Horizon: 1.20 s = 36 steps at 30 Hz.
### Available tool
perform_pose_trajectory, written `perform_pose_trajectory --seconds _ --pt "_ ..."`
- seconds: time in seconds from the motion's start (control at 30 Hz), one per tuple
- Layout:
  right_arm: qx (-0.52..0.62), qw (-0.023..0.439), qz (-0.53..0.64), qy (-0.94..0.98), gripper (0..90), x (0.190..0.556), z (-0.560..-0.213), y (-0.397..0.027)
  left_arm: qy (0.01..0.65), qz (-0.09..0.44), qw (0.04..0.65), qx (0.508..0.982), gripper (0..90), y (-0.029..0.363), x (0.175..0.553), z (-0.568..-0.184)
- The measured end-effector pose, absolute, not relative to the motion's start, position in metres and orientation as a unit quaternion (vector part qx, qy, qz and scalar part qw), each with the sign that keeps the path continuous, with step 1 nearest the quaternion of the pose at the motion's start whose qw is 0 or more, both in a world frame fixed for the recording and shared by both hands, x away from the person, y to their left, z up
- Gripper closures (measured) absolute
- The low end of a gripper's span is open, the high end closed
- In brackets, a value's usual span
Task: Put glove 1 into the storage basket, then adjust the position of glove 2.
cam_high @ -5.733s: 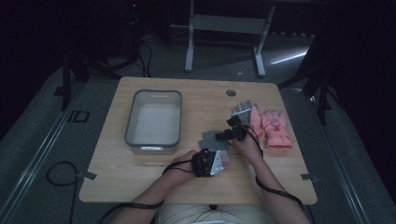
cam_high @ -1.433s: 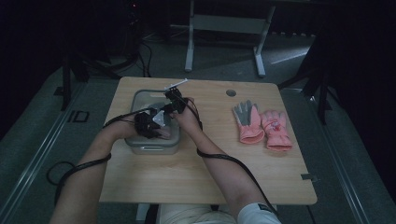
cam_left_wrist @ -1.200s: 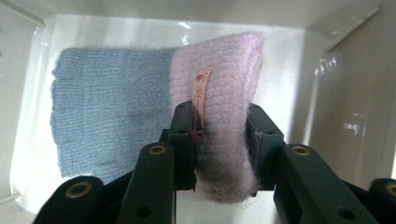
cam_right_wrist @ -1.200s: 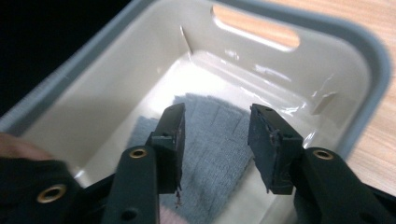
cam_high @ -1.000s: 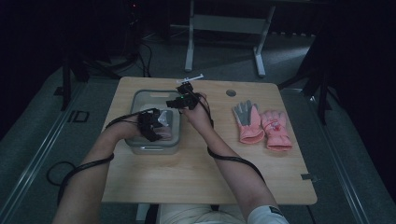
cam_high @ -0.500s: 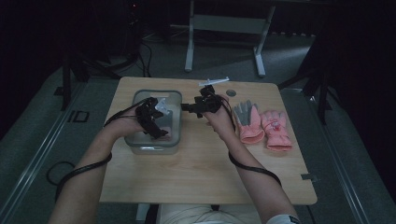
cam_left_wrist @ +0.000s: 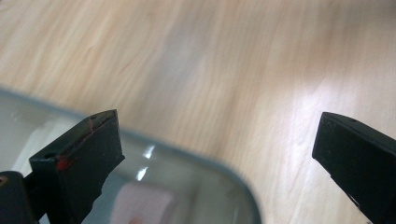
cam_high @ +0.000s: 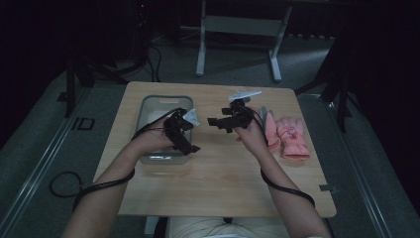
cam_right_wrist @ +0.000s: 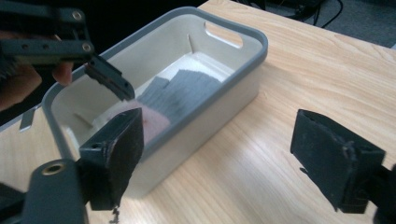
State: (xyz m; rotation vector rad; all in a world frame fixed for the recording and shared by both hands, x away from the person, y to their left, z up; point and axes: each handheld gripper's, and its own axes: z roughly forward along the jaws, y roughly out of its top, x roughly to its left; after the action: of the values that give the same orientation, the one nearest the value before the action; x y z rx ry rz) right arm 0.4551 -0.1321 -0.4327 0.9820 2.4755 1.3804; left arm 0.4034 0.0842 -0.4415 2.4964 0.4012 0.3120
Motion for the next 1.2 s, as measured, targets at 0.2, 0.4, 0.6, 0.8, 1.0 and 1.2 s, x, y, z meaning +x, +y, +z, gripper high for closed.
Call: perform_pose_trajectory --seconds 0.2,0.4,0.6,0.8,1.0,1.2 --pt "0.333 0.071 0.469 0.815 13.9 0.452 -0.433 -0.166 0.137 0.116 0.314 0.932 1.2 0.059 0.397 -0.440" --pt "0.358 0.071 0.474 0.801 14.1 0.453 -0.434 -0.200 0.136 0.112 0.329 0.928 1.2 0.038 0.387 -0.440" --pt "0.367 0.094 0.467 0.799 12.0 0.451 -0.432 -0.225 0.150 0.103 0.345 0.921 1.2 0.026 0.374 -0.450" --pt "0.381 0.119 0.446 0.801 33.7 0.449 -0.436 -0.244 0.154 0.096 0.350 0.919 1.2 0.016 0.360 -0.470" --pt "0.388 0.150 0.415 0.809 52.0 0.450 -0.444 -0.258 0.154 0.089 0.351 0.919 1.2 0.011 0.346 -0.490" --pt "0.399 0.152 0.400 0.811 63.5 0.462 -0.450 -0.273 0.151 0.111 0.341 0.921 1.2 0.011 0.327 -0.514"
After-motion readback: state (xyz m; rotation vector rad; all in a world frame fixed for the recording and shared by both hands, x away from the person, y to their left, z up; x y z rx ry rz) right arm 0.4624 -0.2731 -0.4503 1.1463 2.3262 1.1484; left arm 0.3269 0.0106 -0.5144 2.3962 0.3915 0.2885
